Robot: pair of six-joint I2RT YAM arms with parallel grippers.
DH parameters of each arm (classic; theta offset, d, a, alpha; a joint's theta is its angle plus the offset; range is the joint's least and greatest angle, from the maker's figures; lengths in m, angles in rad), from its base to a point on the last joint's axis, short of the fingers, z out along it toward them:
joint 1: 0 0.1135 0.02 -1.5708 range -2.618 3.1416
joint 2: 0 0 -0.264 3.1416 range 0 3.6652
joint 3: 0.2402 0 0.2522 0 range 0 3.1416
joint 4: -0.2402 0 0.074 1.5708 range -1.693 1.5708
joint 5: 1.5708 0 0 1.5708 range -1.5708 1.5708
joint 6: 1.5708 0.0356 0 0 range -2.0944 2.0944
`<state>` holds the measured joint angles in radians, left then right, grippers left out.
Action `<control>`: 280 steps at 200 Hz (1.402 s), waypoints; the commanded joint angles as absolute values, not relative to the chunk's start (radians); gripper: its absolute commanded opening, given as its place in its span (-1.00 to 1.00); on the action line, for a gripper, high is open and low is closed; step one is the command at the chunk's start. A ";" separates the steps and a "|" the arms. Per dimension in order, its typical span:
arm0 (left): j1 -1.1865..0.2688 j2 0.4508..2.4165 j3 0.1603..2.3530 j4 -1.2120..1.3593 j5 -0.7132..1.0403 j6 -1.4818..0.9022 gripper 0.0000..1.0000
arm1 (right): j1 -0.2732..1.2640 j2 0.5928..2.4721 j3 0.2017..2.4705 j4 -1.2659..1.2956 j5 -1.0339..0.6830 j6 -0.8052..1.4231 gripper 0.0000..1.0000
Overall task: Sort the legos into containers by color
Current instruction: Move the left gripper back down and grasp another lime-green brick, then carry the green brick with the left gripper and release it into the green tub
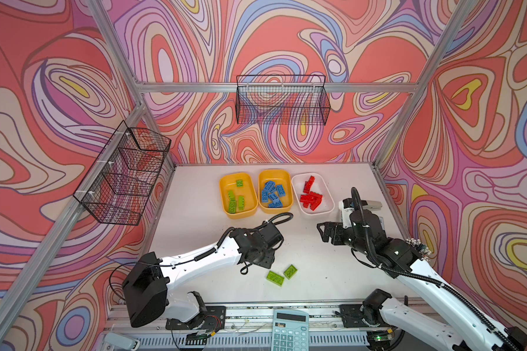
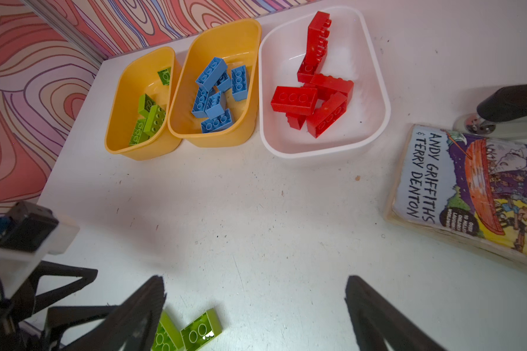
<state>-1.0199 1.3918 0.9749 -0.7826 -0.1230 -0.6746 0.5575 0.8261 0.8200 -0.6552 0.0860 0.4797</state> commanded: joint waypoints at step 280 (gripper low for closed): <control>-1.159 1.692 0.936 -0.609 -0.063 -0.775 -0.18 | 0.557 0.773 0.875 -0.793 0.140 0.520 0.96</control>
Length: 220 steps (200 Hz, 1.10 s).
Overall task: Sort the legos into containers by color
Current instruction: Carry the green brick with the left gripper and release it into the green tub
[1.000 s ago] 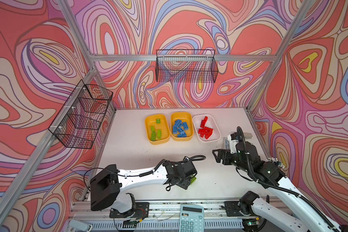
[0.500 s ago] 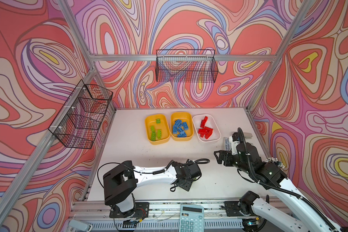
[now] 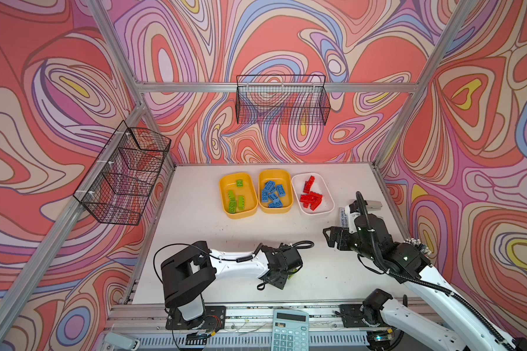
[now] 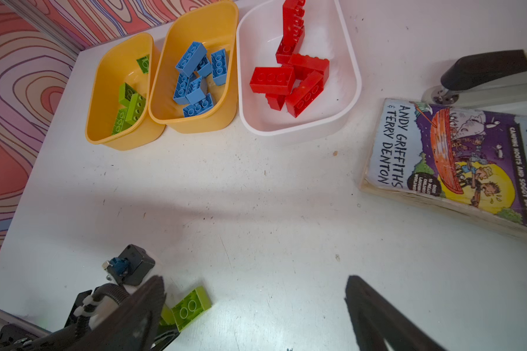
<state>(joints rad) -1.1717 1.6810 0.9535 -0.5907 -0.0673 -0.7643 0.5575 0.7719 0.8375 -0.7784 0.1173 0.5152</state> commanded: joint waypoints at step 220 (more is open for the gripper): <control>-0.361 1.890 1.721 -0.933 -0.058 -0.431 -0.35 | 0.558 1.064 0.939 -0.602 -0.047 0.558 0.96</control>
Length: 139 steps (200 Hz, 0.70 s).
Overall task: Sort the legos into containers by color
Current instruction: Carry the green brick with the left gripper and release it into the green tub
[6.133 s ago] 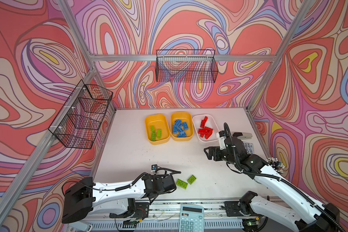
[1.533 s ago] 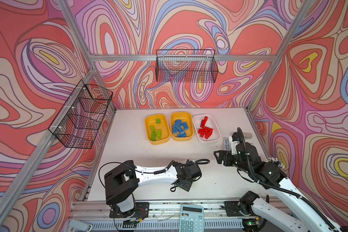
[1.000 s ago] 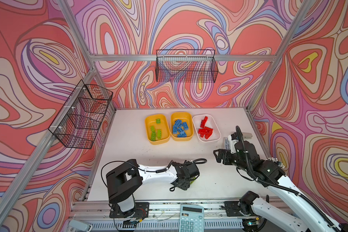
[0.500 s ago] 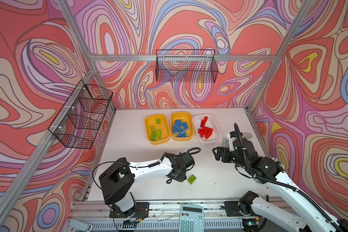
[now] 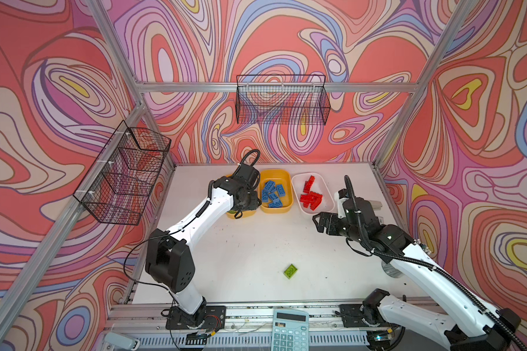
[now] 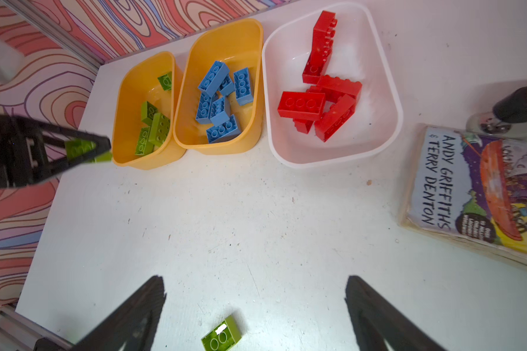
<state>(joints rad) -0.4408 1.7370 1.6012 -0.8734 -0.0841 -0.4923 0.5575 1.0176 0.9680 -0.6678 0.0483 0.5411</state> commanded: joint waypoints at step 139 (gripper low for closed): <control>-0.244 2.074 1.892 -0.892 0.028 -0.416 1.00 | 0.985 1.361 0.811 -0.533 0.048 0.586 0.94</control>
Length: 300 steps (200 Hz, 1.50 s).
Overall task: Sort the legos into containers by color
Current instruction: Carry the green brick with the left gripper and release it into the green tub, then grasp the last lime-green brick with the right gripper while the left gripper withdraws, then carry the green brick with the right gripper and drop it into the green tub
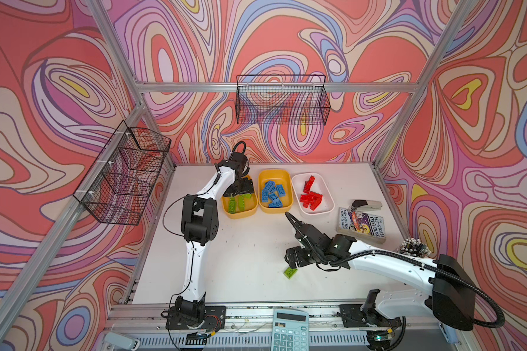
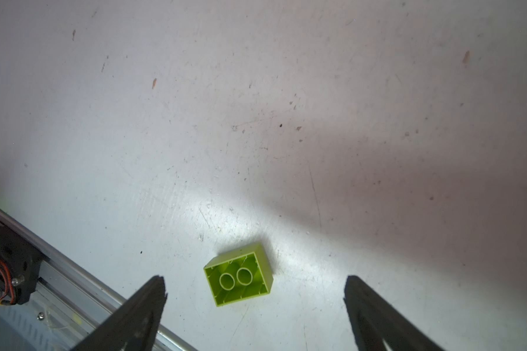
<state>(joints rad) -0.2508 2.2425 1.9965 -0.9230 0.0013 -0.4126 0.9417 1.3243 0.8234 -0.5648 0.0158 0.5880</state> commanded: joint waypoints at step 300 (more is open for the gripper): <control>-0.245 0.742 0.604 -0.712 -0.120 -0.767 1.00 | 0.842 2.168 1.921 -0.594 0.144 0.269 -0.05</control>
